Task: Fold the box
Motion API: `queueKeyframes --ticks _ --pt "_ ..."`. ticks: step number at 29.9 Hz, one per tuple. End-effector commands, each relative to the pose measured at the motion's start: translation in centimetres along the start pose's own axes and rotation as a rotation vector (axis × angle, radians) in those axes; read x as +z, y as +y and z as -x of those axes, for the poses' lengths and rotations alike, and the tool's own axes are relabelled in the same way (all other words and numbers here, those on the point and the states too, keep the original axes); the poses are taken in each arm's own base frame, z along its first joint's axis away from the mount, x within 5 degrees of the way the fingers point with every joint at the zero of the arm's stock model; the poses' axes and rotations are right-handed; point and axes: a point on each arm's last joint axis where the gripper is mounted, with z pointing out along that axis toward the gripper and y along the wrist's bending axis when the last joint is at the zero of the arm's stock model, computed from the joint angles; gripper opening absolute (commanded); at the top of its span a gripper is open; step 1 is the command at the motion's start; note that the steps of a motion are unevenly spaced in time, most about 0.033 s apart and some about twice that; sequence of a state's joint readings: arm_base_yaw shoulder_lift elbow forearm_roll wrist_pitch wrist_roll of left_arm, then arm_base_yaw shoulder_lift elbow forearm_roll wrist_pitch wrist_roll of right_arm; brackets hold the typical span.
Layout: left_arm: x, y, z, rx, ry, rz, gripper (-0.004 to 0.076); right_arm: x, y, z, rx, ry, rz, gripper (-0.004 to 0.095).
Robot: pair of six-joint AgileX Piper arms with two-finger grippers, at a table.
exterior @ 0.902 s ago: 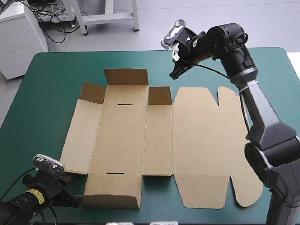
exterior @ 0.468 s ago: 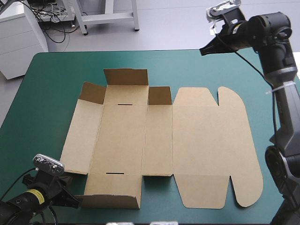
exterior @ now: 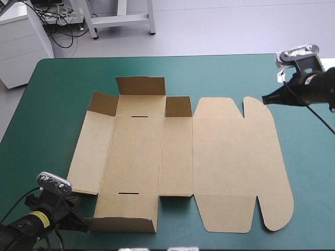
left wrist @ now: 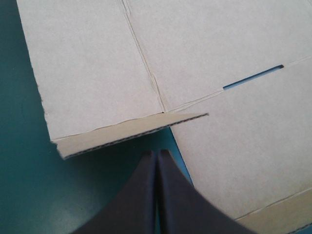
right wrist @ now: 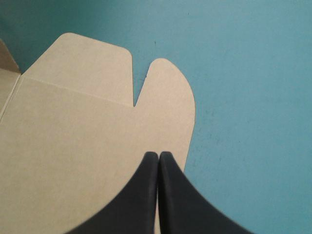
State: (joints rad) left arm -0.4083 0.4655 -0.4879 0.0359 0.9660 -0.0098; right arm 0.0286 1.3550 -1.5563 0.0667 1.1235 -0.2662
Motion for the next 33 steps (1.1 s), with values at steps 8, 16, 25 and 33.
queueKeyframes --ticks 8,16,25,33 --pt "-0.4 0.0 1.1 -0.007 -0.069 -0.005 -0.0032 -4.5 3.3 -10.2 0.003 -0.147 0.034 -0.0018" --pt "-1.4 0.0 1.9 -0.008 -0.104 -0.005 -0.0032 -5.6 5.0 -16.1 -0.012 -0.17 0.051 -0.0018" --pt "-4.7 0.1 3.5 -0.012 -0.138 -0.003 -0.0032 -7.1 5.5 -17.7 -0.021 -0.199 0.04 -0.0018" --pt "-8.4 0.2 7.5 -0.019 -0.262 -0.009 -0.0032 -7.0 5.5 -17.8 -0.022 -0.201 0.039 -0.0018"
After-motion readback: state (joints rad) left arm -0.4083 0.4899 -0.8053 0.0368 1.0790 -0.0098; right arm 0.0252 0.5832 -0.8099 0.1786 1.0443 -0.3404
